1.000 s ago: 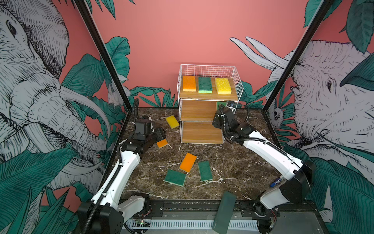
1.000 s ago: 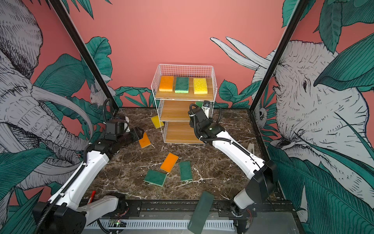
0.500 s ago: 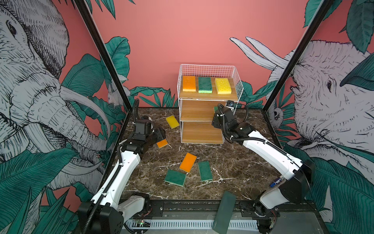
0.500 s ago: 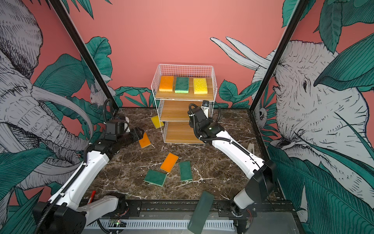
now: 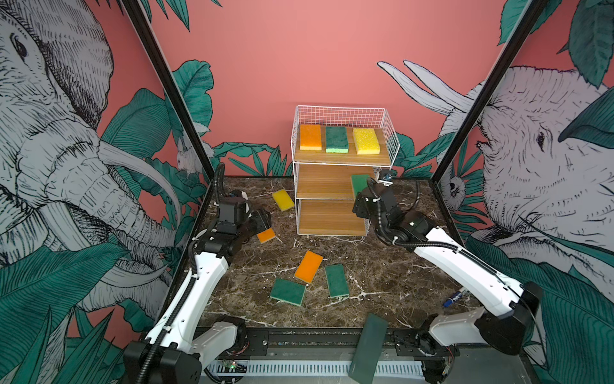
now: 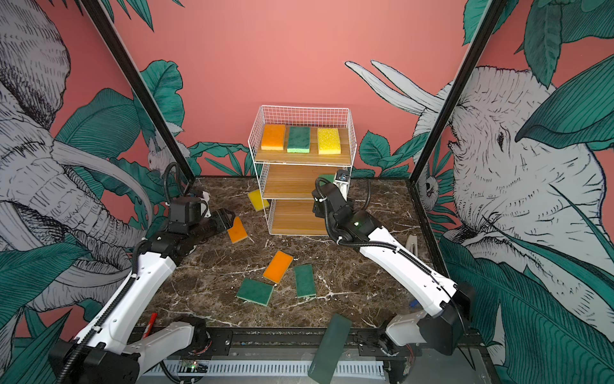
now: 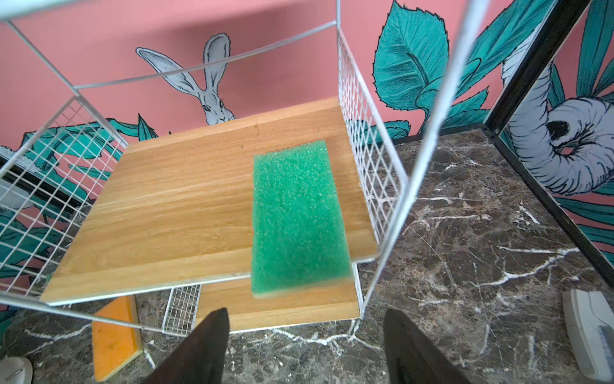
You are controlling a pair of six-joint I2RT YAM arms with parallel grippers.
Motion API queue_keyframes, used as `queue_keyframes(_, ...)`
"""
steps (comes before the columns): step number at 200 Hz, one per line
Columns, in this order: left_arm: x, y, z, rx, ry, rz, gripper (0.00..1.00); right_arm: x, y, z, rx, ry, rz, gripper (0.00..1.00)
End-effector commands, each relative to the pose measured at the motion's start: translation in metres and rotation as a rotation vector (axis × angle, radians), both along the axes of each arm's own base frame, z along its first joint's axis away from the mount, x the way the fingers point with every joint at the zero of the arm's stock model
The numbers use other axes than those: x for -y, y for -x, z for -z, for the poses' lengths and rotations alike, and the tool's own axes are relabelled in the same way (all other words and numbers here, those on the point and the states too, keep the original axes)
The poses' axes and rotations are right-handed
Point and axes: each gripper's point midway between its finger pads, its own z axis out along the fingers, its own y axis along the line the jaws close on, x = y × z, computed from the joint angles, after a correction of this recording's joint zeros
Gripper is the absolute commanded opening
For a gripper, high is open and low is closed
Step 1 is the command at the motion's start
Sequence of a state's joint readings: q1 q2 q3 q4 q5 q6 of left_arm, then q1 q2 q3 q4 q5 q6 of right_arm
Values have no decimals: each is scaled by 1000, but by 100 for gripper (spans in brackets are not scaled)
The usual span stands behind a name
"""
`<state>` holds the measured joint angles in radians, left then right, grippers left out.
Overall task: Arrange cleaning sponges on a shelf
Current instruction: Place the cleaning sponge at the shelf.
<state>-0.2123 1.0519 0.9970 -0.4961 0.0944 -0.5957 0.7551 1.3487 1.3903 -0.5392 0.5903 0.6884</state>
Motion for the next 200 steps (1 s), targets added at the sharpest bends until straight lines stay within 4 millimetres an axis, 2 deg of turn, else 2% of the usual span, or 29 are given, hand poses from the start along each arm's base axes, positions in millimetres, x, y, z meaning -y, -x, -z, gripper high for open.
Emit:
queue_keyframes(1,-2,9,3,-7,21,-11,65,8,13,6,-24,-18,11,62)
queue_keyframes(38,-1,10,6,-8,22,-8,65,7,15,18,-46,23,-18,25)
queue_keyframes(65,1,7,5,1,30,4,65,0,7,16,-23,18,-40,6)
queue_keyframes(68,1,7,5,0,31,5,65,-1,7,27,-39,30,-48,4)
queue_keyframes(74,2,6,5,1,31,9,65,-5,4,29,-35,21,-64,0)
queue_keyframes(89,4,4,5,8,38,17,65,-14,-2,31,-18,-24,-113,0)
queue_keyframes(110,8,0,4,20,56,26,65,-12,-9,34,-9,-55,-108,0)
queue_keyframes(127,10,-1,0,34,64,37,65,-8,-11,35,-8,-33,-104,0)
queue_keyframes(170,12,-5,-7,64,74,43,65,-12,-14,29,28,5,-149,0)
queue_keyframes(200,12,-7,-7,68,69,44,65,-14,-21,37,-7,15,-141,0)
